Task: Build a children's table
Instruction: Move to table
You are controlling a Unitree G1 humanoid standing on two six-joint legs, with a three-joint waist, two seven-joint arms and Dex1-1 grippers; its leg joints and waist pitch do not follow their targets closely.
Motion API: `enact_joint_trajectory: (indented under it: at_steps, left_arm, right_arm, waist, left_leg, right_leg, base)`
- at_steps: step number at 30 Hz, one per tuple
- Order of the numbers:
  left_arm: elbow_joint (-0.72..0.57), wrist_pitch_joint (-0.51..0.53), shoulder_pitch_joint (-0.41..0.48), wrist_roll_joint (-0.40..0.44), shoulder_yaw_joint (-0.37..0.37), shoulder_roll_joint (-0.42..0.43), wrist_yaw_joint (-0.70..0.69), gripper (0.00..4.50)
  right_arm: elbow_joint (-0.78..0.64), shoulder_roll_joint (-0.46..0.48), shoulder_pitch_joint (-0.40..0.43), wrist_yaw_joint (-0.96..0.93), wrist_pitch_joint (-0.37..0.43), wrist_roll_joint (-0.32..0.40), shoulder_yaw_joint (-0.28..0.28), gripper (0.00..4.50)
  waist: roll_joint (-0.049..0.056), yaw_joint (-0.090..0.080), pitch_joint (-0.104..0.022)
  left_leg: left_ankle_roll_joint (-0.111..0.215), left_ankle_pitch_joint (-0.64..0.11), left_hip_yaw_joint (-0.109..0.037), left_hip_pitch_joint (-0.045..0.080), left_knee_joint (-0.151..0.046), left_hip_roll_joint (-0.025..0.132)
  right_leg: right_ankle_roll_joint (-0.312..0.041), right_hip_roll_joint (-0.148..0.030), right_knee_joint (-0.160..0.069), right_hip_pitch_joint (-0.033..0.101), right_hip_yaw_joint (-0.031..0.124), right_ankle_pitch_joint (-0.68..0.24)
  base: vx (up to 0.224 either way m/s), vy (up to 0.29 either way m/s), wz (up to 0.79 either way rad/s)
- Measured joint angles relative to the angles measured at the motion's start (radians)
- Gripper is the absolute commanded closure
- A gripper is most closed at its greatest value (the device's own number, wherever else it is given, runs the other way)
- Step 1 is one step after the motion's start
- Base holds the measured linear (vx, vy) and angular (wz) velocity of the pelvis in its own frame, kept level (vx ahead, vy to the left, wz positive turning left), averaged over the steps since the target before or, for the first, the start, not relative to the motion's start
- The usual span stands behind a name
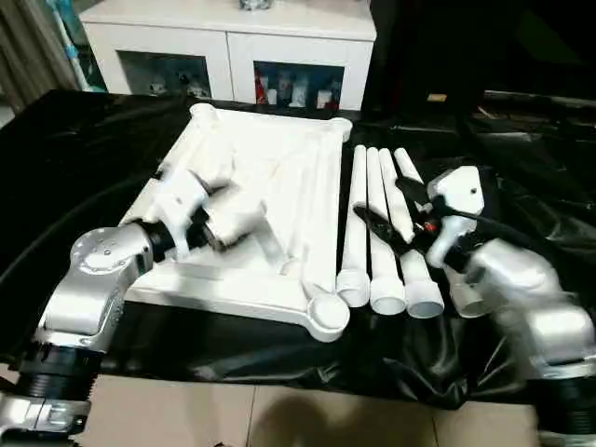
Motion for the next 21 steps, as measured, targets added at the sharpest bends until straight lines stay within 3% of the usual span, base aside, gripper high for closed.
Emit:
enact_joint_trajectory:
  at_steps: [8,12,15,21]
  left_arm:
    - [0.112,-0.048,-0.033,0.064,-0.160,0.060,-0.255,0.69]
    - [0.119,-0.047,-0.037,0.067,-0.199,0.074,-0.319,0.81]
    - [0.131,-0.050,-0.047,0.077,-0.216,0.087,-0.343,1.20]
    - [0.200,-0.084,-0.071,0.144,-0.236,0.093,-0.339,1.56]
  right_arm:
    - [-0.008,-0.217,-0.013,0.311,-0.002,-0.043,0.142,0.14]
    - [-0.014,-0.243,-0.029,0.349,-0.002,-0.048,0.156,0.14]
    - [-0.020,-0.258,-0.030,0.362,-0.001,-0.053,0.173,0.14]
    - [-0.044,-0.280,-0.029,0.395,0.001,-0.073,0.195,0.14]
  waist:
    - [0.001,-0.001,0.001]
    - [0.001,-0.002,0.001]
    - [0.001,-0.001,0.001]
    - [0.001,-0.001,0.001]
  left_leg:
    - [0.010,0.007,0.011,0.002,-0.004,0.000]
    - [0.014,0.009,0.011,0.000,-0.005,0.001]
    - [0.014,0.009,0.013,0.000,-0.005,0.003]
    - [0.014,0.009,0.023,0.001,-0.004,0.009]
  right_leg:
    - [0.000,-0.005,-0.001,0.001,0.001,0.000]
    - [0.001,-0.005,-0.001,-0.002,0.001,0.000]
    - [0.000,-0.004,-0.001,-0.002,0.001,0.000]
    - [0.000,-0.004,-0.001,-0.002,0.001,0.000]
  base:
    - [0.000,0.000,0.00]
    - [0.000,0.000,0.00]
    - [0.000,0.000,0.00]
    - [0.000,0.000,0.00]
